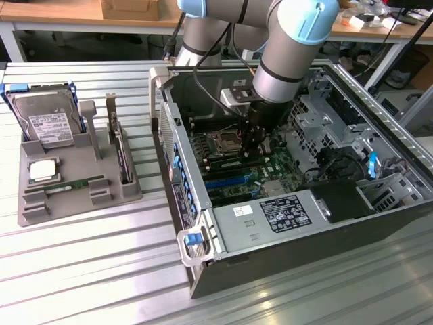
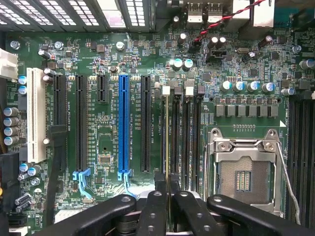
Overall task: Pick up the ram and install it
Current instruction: 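Insert the ram into the slot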
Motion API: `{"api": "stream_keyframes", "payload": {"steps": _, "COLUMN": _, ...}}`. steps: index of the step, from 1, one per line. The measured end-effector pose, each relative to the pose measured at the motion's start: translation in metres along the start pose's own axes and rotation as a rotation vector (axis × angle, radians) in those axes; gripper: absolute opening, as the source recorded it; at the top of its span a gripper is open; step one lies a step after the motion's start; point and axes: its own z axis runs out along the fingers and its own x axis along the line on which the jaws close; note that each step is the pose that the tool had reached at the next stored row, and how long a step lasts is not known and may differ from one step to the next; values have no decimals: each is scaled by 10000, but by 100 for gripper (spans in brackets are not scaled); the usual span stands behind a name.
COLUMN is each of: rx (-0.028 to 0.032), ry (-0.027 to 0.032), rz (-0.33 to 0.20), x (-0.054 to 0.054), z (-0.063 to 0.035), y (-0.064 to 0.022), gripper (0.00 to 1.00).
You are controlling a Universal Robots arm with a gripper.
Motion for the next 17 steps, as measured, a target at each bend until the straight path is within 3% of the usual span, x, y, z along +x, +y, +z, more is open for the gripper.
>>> {"api": "stream_keyframes", "payload": {"steps": 4, "rx": 1, "ry": -3, "rz": 0, "x": 0, "z": 1, "y": 0, "gripper": 13}}
{"api": "stream_keyframes", "payload": {"steps": 5, "rx": 9, "ry": -3, "rz": 0, "x": 0, "z": -13, "y": 0, "gripper": 20}}
{"api": "stream_keyframes", "payload": {"steps": 7, "rx": 33, "ry": -1, "rz": -1, "x": -2, "z": -131, "y": 5, "gripper": 20}}
{"api": "stream_keyframes", "payload": {"steps": 16, "rx": 34, "ry": 0, "rz": -76, "x": -7, "z": -191, "y": -10, "gripper": 20}}
{"api": "stream_keyframes", "payload": {"steps": 17, "rx": 33, "ry": 1, "rz": -100, "x": -9, "z": -191, "y": -14, "gripper": 12}}
